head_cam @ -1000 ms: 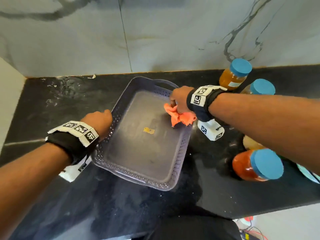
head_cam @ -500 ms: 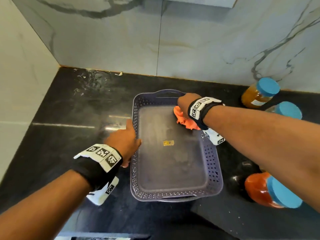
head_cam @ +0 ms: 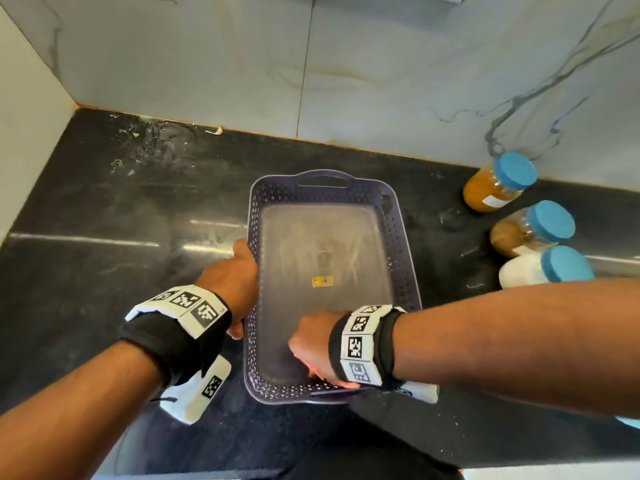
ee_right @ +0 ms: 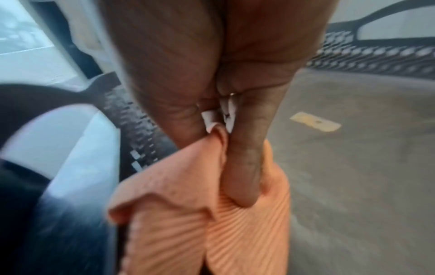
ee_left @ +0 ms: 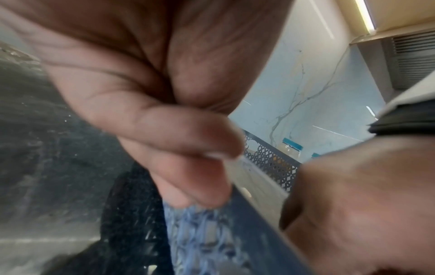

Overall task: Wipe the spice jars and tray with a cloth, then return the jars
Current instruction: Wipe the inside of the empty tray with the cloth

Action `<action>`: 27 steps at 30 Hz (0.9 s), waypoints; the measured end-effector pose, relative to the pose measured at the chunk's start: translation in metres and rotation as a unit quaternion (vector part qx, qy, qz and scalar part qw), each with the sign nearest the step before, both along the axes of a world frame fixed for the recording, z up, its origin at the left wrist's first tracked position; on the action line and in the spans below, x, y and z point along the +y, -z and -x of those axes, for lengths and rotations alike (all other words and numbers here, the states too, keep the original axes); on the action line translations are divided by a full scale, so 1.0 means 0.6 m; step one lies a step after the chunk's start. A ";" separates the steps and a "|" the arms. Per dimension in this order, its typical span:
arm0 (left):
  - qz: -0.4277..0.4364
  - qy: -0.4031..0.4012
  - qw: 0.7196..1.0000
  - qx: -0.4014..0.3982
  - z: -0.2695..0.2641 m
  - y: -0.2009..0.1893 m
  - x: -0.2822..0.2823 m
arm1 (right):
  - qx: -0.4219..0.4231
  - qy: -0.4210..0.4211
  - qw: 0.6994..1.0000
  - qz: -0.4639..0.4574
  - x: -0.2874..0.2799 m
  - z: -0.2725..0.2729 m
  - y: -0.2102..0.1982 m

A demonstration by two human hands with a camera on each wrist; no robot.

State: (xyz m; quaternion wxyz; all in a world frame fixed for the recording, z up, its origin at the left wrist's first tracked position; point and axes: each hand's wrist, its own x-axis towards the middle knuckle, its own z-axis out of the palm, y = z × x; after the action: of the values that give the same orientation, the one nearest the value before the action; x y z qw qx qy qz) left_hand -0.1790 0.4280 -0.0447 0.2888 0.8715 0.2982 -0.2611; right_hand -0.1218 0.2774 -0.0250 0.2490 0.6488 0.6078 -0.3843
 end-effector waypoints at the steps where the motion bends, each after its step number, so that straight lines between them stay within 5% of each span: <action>1: -0.007 0.011 1.000 -0.007 0.002 0.000 0.000 | -0.010 -0.017 1.000 0.015 -0.003 0.006 -0.005; 4: -0.008 0.028 0.999 -0.026 0.010 0.000 0.003 | -0.074 -0.055 0.995 0.036 0.027 -0.079 0.021; 8: -0.006 0.014 0.999 -0.036 0.012 -0.002 0.003 | -0.182 0.086 0.979 -0.034 0.084 -0.239 0.022; 14: -0.014 0.003 1.000 -0.008 0.002 -0.007 -0.010 | -0.161 0.039 0.986 0.008 0.094 -0.150 0.003; 19: -0.016 -0.010 0.999 -0.027 0.008 -0.019 -0.011 | -0.036 -0.057 0.998 0.000 0.050 -0.071 0.025; 27: -0.022 0.001 0.999 -0.024 0.015 -0.021 -0.015 | -0.218 0.135 0.965 -0.056 0.066 -0.243 -0.019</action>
State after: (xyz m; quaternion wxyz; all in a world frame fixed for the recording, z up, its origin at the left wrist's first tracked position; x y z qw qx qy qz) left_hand -0.1878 0.4188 -0.0321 0.2766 0.8839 0.2961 -0.2336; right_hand 0.0241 0.3169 -0.0134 0.2844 0.8061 0.4660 -0.2284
